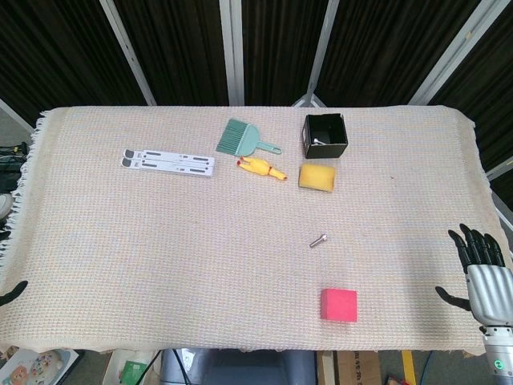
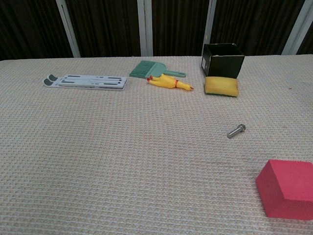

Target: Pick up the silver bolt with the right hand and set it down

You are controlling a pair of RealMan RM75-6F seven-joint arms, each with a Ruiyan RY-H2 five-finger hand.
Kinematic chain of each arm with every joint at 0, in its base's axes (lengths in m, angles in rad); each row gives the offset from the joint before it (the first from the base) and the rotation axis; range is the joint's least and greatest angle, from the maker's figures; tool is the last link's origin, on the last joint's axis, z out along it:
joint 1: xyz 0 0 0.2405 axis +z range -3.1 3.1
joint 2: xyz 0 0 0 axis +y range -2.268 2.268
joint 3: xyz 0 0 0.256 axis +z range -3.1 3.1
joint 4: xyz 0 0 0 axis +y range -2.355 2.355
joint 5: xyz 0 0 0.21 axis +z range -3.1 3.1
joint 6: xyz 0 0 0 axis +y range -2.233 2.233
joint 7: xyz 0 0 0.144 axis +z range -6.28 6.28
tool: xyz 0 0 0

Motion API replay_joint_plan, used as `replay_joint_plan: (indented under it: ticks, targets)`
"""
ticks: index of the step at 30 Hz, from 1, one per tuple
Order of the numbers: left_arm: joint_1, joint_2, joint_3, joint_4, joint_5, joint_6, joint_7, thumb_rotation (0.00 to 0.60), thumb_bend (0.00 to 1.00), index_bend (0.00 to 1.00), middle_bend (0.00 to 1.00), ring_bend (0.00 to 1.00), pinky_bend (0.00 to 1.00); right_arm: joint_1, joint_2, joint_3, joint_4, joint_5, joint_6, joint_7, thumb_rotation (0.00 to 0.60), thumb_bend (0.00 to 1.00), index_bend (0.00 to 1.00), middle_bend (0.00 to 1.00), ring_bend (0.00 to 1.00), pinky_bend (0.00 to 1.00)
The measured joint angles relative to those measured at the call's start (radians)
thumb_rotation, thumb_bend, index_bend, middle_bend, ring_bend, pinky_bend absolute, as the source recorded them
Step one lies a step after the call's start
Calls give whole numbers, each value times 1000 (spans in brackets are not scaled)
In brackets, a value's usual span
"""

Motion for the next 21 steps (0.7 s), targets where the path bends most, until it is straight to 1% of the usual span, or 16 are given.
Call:
replay_joint_plan:
  ticks: [6, 13, 21]
  targets:
    - [-4, -2, -1, -3, -8, -12, 7, 600, 201, 193, 38, 30, 105, 2, -5, 1, -11, 18, -15, -7, 600, 112, 101, 28, 0, 0]
    - [7, 1, 12, -9, 25, 15, 9, 600, 201, 193, 38, 30, 106, -3, -3, -9, -29, -16, 4, 9, 600, 112, 101, 29, 0, 0]
    - [19, -3, -5, -7, -1, 38, 3, 600, 201, 193, 38, 30, 106, -2, -15, -9, -5, -41, 18, 43, 600, 112, 101, 28, 0, 0]
